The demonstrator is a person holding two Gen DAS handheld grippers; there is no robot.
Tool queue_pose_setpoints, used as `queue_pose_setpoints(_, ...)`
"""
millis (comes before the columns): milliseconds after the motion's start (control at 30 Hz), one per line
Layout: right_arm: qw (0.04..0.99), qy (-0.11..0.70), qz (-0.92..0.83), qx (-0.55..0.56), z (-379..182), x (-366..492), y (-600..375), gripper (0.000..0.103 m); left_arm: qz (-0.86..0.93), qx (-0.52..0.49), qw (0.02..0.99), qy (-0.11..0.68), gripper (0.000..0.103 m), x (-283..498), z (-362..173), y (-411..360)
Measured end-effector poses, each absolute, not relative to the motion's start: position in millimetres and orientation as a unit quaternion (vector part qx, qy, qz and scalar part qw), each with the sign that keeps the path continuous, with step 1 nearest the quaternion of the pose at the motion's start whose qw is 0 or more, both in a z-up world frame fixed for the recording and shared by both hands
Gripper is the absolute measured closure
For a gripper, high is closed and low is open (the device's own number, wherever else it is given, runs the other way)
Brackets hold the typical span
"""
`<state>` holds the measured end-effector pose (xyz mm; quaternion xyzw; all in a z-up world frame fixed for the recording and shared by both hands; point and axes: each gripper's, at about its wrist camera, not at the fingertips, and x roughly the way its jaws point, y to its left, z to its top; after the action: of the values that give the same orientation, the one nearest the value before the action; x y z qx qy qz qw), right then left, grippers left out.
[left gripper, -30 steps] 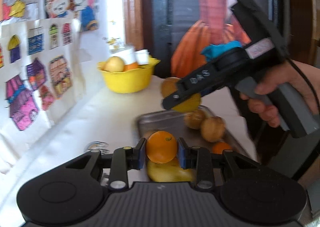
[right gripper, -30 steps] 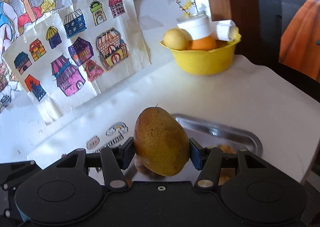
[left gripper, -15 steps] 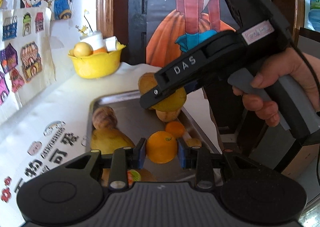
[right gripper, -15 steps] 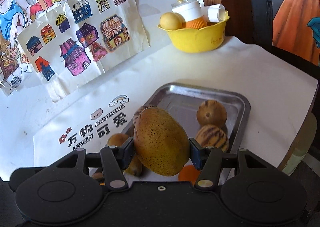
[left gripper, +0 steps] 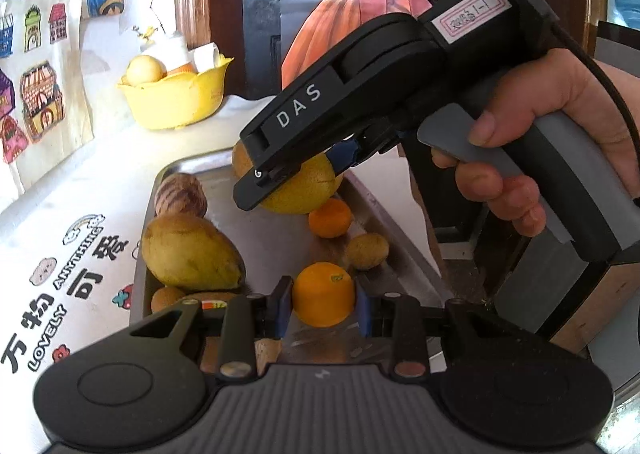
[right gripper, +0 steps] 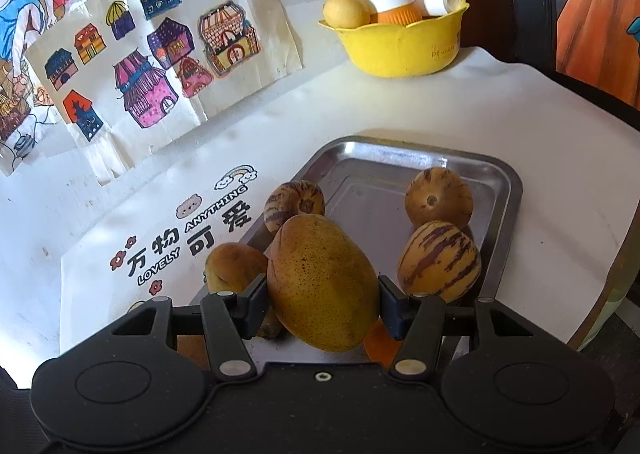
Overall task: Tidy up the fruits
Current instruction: 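Carry the small orange and pear over the metal tray with both tools, then lower the pear and small orange onto the tray and open both tools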
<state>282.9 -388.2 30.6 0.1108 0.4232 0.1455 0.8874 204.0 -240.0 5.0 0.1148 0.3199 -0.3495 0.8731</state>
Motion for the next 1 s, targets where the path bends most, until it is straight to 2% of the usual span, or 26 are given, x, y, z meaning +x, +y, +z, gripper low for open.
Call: queue_pose_setpoints(1000,0.882,0.442,0.136,0.090,8,301,-374,0.045,-0.341,0.117,0.879,0.312,0.068,204,1,-242)
